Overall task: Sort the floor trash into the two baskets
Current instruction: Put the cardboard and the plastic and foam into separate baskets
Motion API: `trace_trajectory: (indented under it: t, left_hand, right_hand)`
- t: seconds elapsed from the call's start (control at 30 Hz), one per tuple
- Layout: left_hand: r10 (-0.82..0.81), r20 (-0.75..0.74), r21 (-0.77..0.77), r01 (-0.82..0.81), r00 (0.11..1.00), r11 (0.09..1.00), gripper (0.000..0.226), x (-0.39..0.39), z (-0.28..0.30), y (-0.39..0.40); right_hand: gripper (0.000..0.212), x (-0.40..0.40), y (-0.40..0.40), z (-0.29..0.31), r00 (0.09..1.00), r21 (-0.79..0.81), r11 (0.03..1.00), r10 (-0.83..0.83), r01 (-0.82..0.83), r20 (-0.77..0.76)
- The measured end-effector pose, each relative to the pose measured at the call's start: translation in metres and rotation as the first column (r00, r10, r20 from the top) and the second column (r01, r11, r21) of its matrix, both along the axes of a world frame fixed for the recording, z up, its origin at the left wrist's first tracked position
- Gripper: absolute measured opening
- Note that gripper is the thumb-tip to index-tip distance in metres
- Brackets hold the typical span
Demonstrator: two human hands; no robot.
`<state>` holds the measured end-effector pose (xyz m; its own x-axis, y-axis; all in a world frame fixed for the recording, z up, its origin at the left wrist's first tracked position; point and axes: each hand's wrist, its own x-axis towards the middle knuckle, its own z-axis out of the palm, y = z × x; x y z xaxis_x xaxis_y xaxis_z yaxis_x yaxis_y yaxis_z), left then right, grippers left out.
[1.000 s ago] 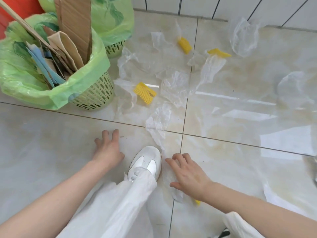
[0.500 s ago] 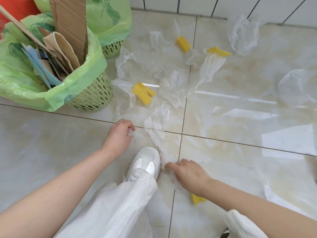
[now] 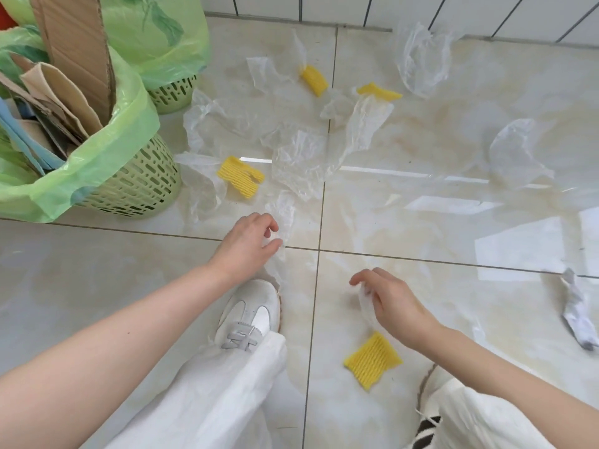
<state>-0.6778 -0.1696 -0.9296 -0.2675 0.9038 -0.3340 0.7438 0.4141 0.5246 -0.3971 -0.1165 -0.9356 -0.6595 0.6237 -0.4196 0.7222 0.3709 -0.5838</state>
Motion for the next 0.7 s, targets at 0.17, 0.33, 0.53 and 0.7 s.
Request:
trace_trajectory:
  t: [0.17,0.33,0.53,0.7]
  left_hand:
    - [-0.198,-0.082,-0.184,0.180,0.977,0.966,0.050,0.021,-0.007,0.008]
    - [-0.292,-0.155,-0.267,0.245,0.944,0.932,0.066,0.031,-0.018,0.018]
    - [-0.177,-0.048,-0.215,0.163,0.983,0.963,0.054,0.024,-0.024,0.027]
    - [-0.008,-0.074,-0.106,0.000,0.997,0.994,0.063,0.024,-0.025,0.023]
  right_hand:
    - [0.057,0.032,-0.011,0.003,0.998,0.024,0.999,0.032,-0.033,0.046]
    - [0.047,0.062,-0.017,0.008,0.983,0.094,0.989,0.103,-0.118,0.151]
    - [0.054,0.084,-0.046,-0.009,0.913,0.231,0.890,0.349,-0.394,0.212]
    - [0.051,0.076,-0.054,-0.024,0.865,0.297,0.818,0.425,-0.493,0.267]
